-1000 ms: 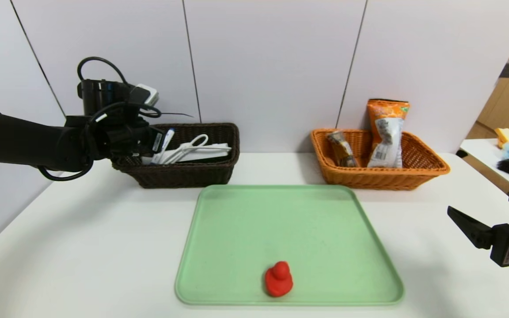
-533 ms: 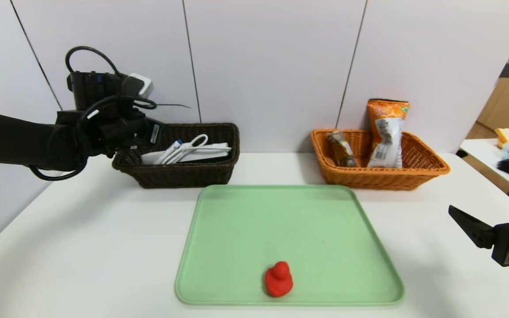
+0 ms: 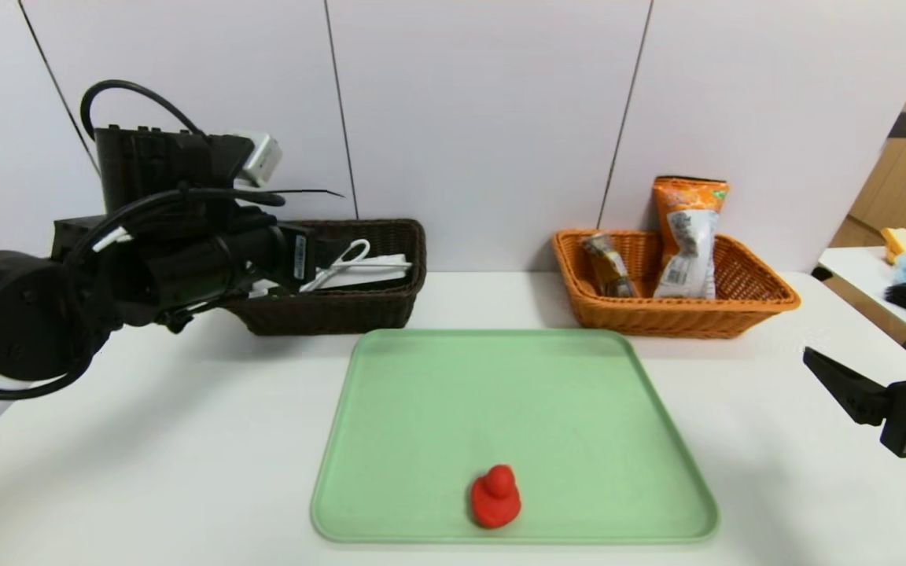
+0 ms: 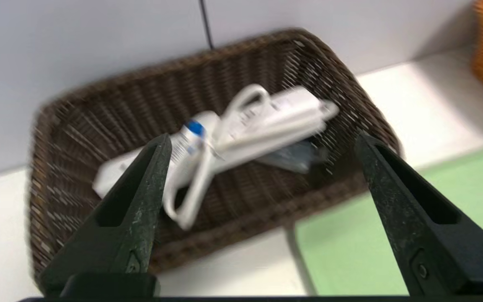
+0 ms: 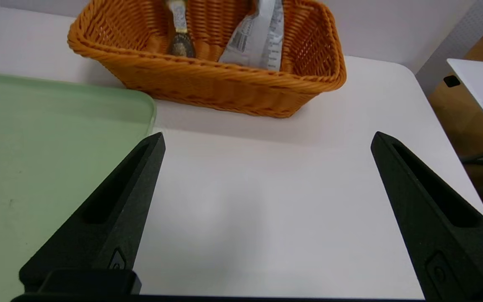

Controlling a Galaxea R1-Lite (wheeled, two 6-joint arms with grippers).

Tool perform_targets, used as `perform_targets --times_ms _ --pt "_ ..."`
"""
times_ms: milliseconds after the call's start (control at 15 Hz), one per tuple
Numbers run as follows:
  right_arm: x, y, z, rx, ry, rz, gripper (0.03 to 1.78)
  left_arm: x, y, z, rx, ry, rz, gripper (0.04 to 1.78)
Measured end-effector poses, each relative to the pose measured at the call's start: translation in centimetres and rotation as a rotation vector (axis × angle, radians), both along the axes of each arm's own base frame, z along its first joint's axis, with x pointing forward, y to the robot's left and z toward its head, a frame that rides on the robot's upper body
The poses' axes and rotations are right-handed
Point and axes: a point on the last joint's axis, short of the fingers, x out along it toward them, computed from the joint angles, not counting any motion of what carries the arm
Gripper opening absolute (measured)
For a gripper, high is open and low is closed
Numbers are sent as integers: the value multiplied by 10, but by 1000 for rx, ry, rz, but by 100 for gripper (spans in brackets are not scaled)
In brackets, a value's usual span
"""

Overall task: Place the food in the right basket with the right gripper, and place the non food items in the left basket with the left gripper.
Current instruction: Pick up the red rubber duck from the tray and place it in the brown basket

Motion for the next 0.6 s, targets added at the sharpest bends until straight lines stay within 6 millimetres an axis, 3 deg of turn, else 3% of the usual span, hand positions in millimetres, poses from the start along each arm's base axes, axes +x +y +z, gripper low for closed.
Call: perform_targets --times_ms 267,600 --pt "1 0 3 6 -37 3 169 -46 -10 -22 -58 105 -65 161" --pt "1 1 6 31 -71 13 170 -78 -25 -37 -87 181 -149 166"
